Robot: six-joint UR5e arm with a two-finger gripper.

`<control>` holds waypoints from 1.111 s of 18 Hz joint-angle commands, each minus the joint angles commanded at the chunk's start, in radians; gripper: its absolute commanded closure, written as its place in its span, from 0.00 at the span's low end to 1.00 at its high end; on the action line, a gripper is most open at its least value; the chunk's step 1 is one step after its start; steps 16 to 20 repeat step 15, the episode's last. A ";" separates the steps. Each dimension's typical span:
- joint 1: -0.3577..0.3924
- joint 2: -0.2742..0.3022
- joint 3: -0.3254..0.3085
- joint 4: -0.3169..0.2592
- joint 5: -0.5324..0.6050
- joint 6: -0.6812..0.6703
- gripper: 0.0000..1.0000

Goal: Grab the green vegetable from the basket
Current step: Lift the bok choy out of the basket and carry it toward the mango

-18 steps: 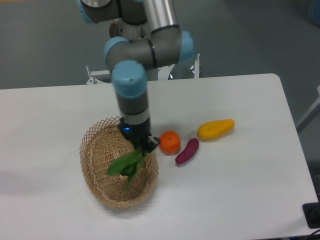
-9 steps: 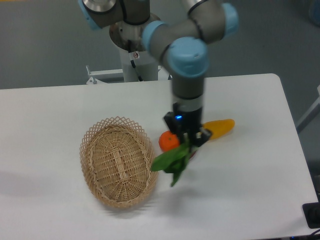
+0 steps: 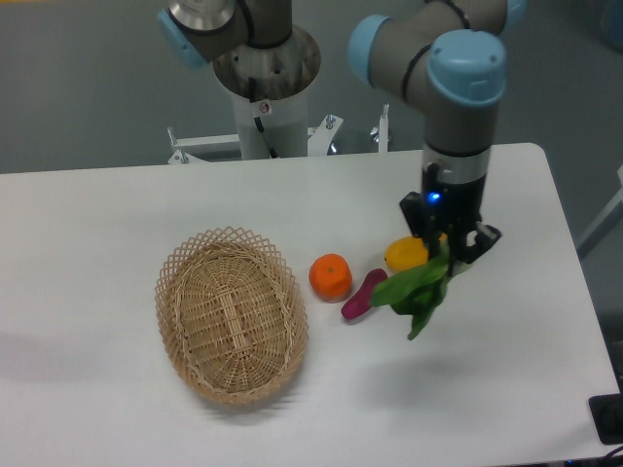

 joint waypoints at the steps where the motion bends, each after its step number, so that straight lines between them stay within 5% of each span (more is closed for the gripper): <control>1: 0.008 -0.003 0.000 0.002 0.000 0.015 0.64; 20: 0.020 -0.049 0.021 0.012 0.000 0.040 0.64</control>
